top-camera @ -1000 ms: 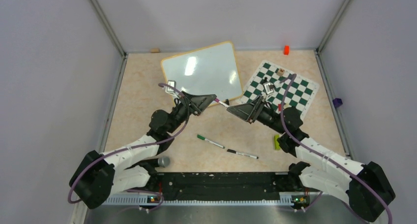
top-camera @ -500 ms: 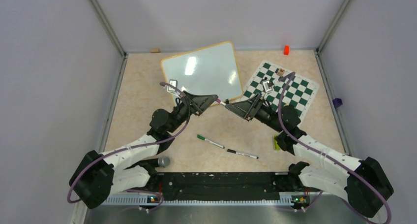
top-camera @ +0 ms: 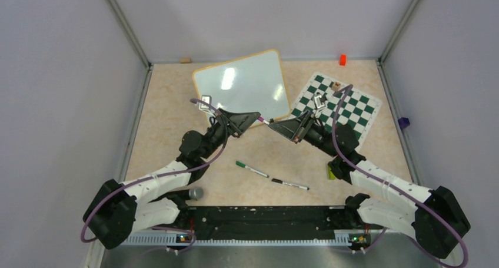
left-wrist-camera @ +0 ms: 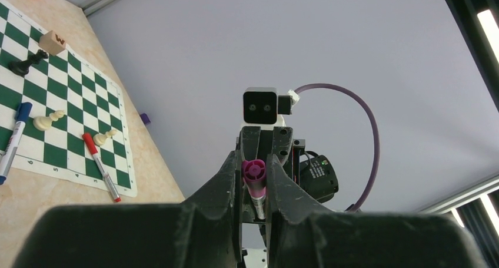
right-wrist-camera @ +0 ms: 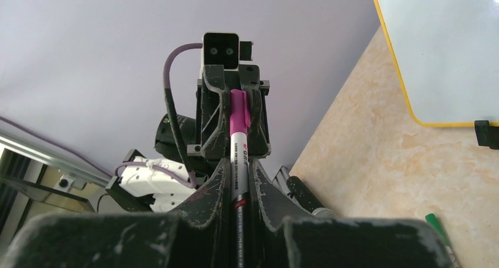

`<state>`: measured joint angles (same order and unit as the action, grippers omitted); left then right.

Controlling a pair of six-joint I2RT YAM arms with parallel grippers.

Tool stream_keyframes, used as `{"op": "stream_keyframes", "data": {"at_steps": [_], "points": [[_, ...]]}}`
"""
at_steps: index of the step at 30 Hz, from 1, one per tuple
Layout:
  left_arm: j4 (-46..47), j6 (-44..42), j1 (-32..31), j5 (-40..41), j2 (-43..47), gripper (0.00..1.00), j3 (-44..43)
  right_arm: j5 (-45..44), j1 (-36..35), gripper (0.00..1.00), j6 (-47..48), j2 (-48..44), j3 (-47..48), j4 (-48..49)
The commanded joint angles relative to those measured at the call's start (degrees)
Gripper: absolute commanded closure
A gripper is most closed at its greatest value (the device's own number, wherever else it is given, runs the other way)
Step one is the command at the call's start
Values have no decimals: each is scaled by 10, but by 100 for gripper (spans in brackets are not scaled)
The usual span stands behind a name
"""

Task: Write a sentence on the whiteboard
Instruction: Open the pen cap from the whiteboard marker, then place the pen cap at the center of the board.

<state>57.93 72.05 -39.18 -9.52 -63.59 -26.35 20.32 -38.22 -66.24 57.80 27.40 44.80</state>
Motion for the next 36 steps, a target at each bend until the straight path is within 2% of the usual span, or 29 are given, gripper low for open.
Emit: {"op": "stream_keyframes", "data": {"at_steps": [1, 4, 6, 9, 13, 16, 18, 20, 22, 26, 28, 33, 36], "points": [[25, -29, -4, 34, 19, 100, 12, -16, -11, 100, -2, -32, -3, 22], [4, -41, 16, 70, 65, 100, 31, -24, -10, 100, 12, -74, -23, -26], [-62, -56, 47, 76, 107, 100, 33, -30, -9, 100, 20, -113, -39, -68], [-213, -69, 117, 79, 175, 100, 19, -28, -6, 100, 11, -184, -85, -98], [-288, -85, 217, 45, 242, 100, 25, -40, -5, 100, 23, -290, -102, -228], [-362, -130, 221, 27, 261, 100, 4, -74, -5, 100, 61, -347, -90, -340], [-385, -155, 218, -22, 249, 100, -1, -115, -5, 100, 93, -371, -75, -407], [-388, -153, 203, -44, 213, 100, 7, -165, -5, 100, 125, -379, -52, -478], [-380, -156, 156, -48, 171, 100, 13, -219, -5, 100, 154, -372, -25, -547], [-383, -201, 27, 22, 88, 100, -7, -321, -5, 100, 190, -332, 25, -657], [-390, -218, -13, 49, 47, 100, -19, -348, -5, 100, 201, -307, 48, -696], [-405, -273, -74, 121, -52, 100, -50, -415, -4, 100, 200, -228, 102, -807], [-417, -302, -92, 144, -103, 100, -74, -464, -5, 100, 164, -201, 121, -864]]}}
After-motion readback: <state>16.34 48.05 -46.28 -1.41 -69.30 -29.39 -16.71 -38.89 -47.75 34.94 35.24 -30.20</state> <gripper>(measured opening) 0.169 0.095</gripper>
